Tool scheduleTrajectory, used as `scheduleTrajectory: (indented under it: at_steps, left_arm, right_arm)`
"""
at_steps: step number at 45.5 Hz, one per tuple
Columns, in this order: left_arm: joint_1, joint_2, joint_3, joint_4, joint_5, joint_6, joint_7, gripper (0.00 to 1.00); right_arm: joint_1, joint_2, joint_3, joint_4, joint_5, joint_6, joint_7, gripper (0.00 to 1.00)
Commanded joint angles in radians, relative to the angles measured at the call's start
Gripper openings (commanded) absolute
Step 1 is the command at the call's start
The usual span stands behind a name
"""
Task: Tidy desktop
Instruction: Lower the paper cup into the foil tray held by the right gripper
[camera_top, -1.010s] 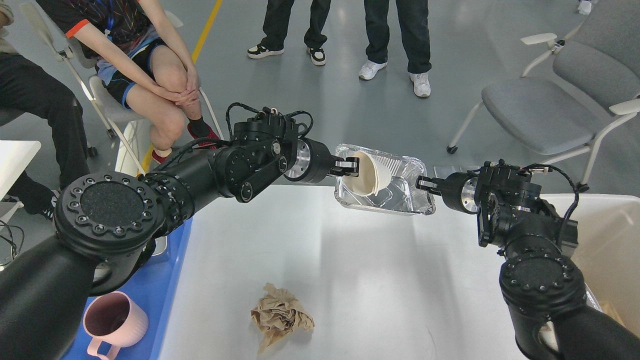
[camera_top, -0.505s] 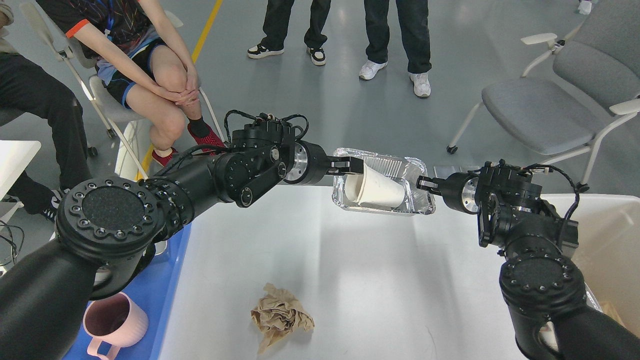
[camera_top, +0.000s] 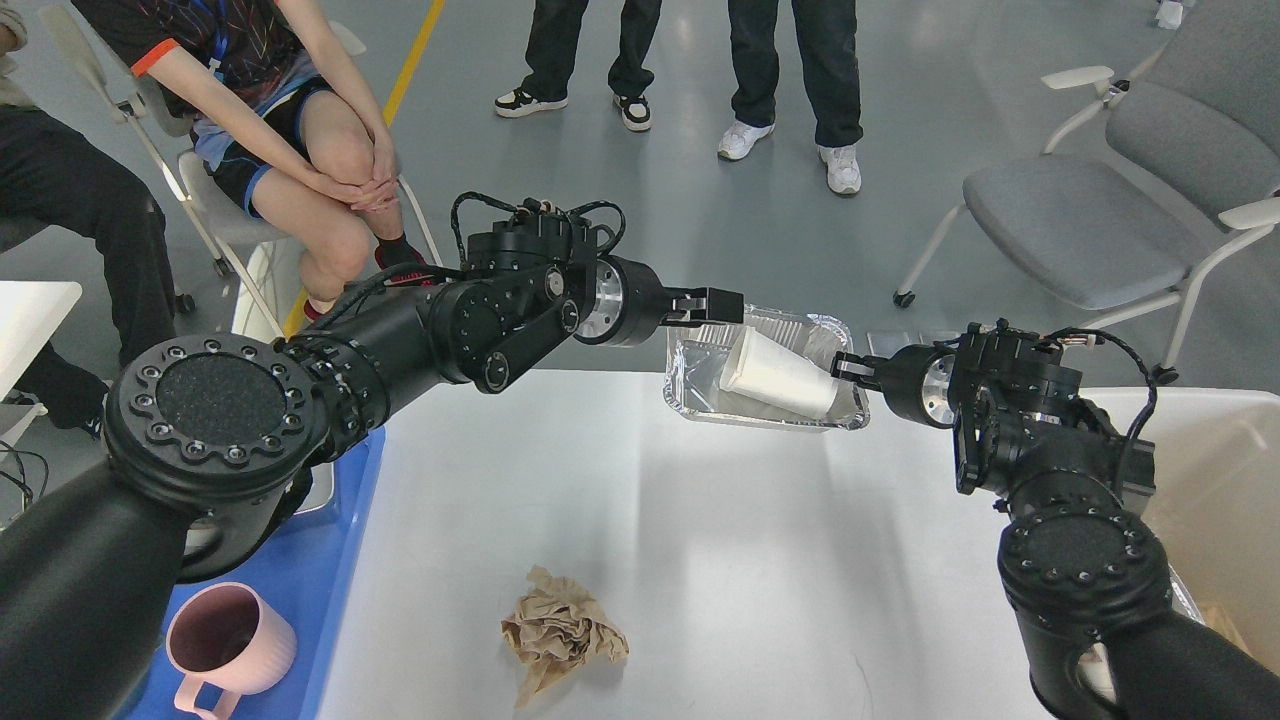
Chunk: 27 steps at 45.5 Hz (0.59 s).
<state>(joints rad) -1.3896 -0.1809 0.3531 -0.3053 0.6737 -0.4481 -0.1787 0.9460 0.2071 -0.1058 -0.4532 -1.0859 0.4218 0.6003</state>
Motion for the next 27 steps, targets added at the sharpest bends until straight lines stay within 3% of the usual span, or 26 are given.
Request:
scheduleTrajectory:
  at_steps: [1,27]
  left_arm:
    - [-0.005,0.000,0.000,0.000,-0.013,0.002,-0.001,0.89]
    - [-0.020,0.001,0.000,0.000,-0.020,0.006,-0.001,0.89]
  right_arm:
    - [0.000,0.002,0.000,-0.001,0.001,0.000,-0.001,0.00]
    - [0.030,0.002,0.002,0.013,0.003,-0.003,-0.017,0.00]
